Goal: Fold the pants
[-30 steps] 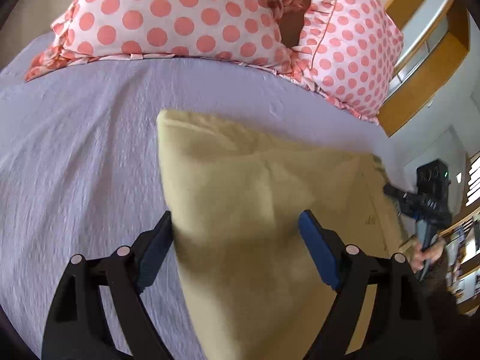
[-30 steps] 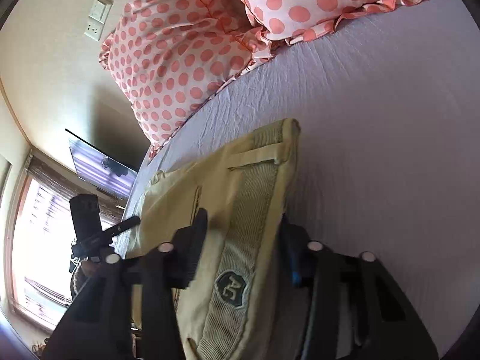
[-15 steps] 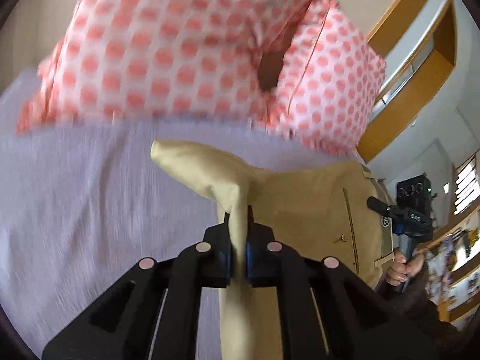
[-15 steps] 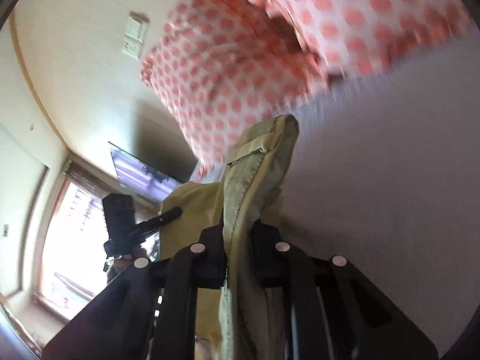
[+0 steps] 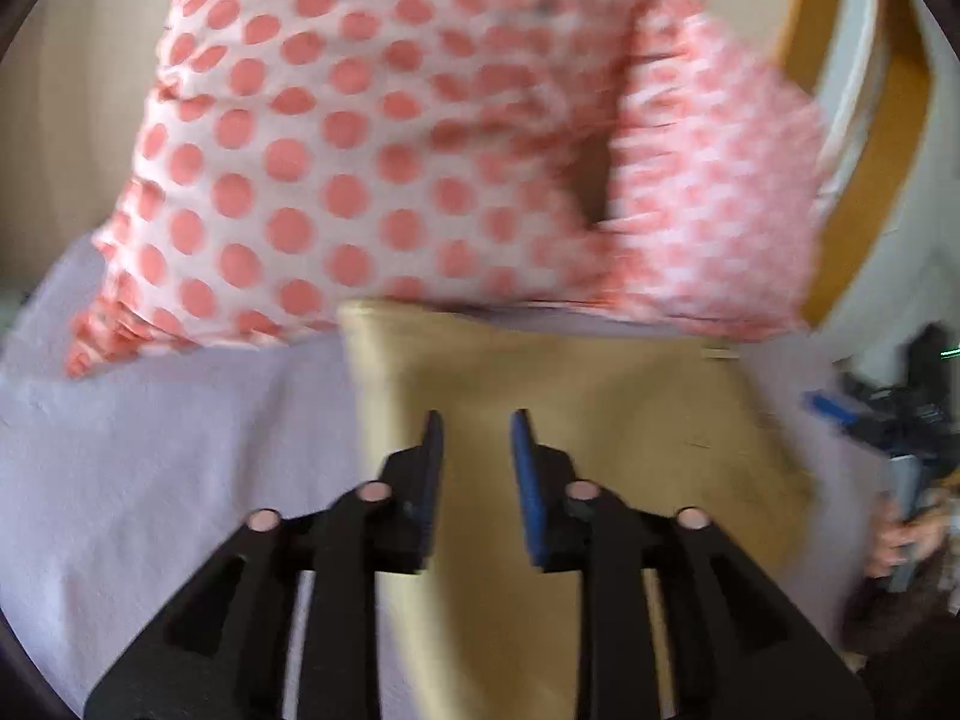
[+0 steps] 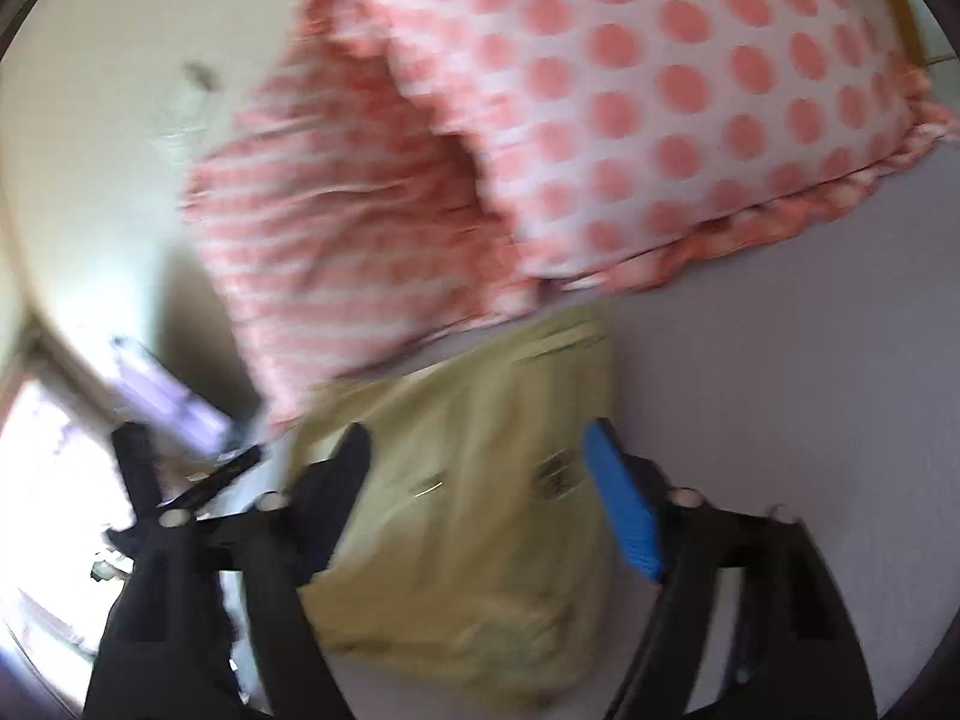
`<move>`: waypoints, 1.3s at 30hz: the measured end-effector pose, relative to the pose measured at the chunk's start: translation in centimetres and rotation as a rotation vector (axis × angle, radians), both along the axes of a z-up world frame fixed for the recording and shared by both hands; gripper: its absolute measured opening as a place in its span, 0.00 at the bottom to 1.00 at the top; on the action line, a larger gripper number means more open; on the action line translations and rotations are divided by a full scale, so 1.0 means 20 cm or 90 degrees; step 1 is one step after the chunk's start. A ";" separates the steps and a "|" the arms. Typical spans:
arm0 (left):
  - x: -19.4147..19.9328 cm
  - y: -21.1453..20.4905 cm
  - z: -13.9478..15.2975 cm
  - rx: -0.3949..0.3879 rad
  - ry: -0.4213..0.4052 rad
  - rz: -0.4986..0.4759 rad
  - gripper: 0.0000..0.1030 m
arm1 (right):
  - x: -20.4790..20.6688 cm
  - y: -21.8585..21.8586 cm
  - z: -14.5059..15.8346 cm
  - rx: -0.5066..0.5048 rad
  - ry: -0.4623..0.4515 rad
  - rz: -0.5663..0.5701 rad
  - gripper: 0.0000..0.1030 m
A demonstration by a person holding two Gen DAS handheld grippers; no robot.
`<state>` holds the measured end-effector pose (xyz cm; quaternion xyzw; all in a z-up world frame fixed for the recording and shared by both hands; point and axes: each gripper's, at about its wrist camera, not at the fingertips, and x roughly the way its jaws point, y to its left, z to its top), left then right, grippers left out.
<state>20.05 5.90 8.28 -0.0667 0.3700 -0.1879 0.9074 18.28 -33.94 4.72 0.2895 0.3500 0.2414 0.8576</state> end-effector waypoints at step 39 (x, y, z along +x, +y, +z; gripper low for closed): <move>-0.93 -0.17 -0.38 0.191 0.033 0.174 0.98 | -0.80 0.70 -0.26 -0.437 0.012 -0.121 0.99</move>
